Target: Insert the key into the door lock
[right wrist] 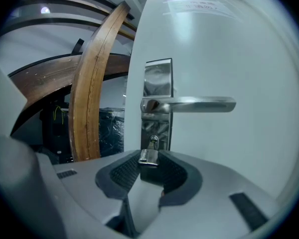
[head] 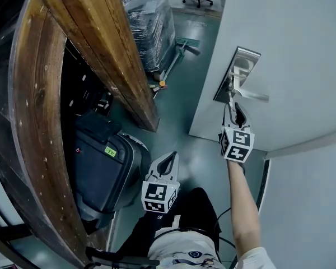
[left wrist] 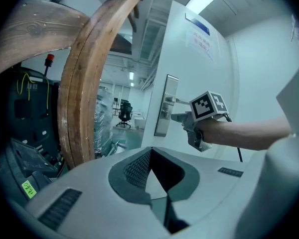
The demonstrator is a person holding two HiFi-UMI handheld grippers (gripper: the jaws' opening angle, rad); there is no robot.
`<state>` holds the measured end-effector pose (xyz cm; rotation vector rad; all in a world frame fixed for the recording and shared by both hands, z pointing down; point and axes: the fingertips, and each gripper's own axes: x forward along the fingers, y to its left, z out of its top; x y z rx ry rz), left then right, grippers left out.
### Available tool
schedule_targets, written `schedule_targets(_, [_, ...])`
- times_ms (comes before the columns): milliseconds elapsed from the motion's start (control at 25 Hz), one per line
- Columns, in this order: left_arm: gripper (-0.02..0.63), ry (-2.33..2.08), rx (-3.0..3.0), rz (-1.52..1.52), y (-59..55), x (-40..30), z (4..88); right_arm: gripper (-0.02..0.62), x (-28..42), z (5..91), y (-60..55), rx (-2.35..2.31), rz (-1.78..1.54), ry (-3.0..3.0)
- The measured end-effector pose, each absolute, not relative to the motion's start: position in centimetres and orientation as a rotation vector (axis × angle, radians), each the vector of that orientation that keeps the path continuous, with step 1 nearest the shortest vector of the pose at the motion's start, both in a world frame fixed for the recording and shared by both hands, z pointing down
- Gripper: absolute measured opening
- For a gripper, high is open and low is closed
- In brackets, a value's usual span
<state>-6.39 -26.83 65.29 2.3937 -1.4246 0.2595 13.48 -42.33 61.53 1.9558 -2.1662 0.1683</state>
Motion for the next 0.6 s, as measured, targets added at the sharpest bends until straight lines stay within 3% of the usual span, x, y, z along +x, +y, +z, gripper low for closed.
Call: schedule_targets(600, [0.005, -1.422, 2.378, 0.275, -26.87, -6.29, 66.01, 0.117, 13.75, 61.32, -42.44, 1.969, 0.158, -2.172])
